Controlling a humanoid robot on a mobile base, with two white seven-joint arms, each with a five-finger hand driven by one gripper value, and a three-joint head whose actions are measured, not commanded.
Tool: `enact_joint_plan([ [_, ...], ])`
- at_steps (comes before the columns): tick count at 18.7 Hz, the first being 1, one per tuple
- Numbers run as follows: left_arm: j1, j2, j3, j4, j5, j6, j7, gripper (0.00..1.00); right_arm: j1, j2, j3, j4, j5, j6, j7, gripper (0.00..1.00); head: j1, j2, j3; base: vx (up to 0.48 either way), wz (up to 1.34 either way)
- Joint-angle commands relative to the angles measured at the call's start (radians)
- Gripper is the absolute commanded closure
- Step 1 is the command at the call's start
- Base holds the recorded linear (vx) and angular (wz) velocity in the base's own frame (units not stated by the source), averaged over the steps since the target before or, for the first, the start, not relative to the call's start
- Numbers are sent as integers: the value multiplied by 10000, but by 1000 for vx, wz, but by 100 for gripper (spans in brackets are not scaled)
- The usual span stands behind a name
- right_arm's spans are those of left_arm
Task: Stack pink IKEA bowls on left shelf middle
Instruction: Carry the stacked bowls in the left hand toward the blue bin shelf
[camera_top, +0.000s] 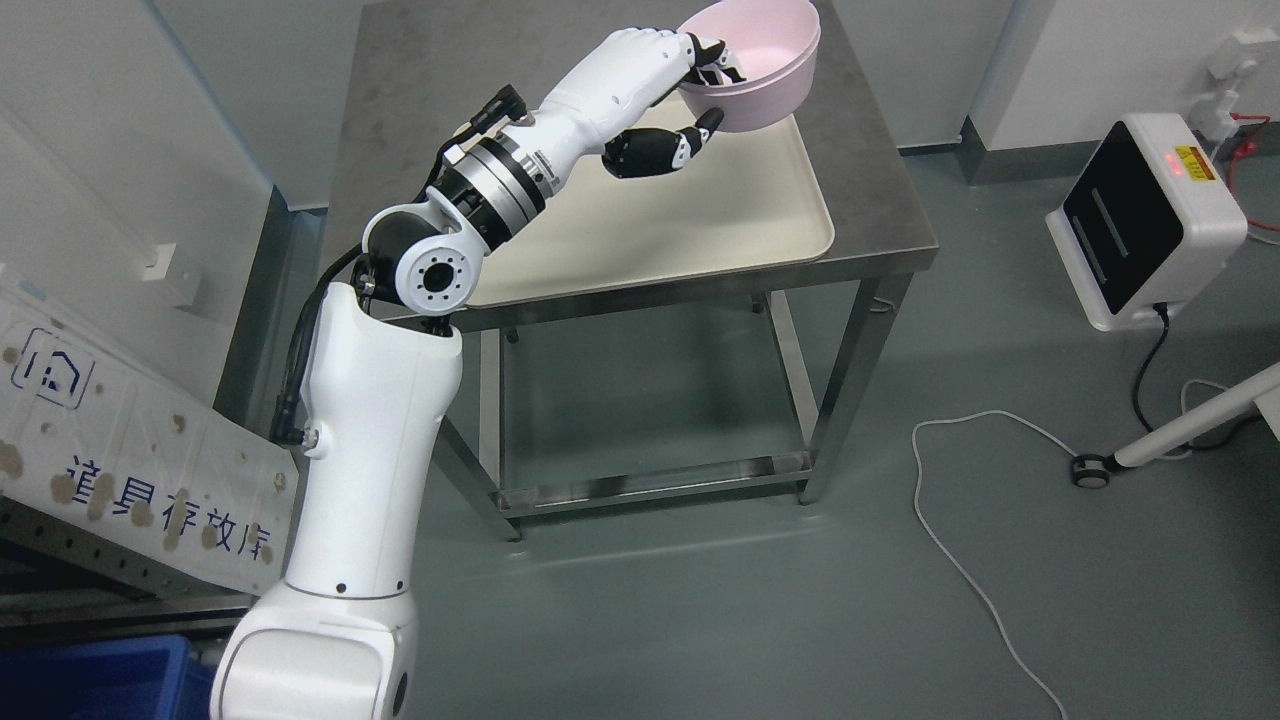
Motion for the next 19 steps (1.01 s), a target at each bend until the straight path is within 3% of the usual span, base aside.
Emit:
enact_joint_plan([
  [1,79,175,1083,-675,13,-526,-32,98,2,-175,-107,1,77,7,-13,0,0,0,0,-75,-137],
  [19,-197,175,1068,-767,197,-941,44,97,2,-175,-107,1,77,7,-13,0,0,0,0,-230,-37],
])
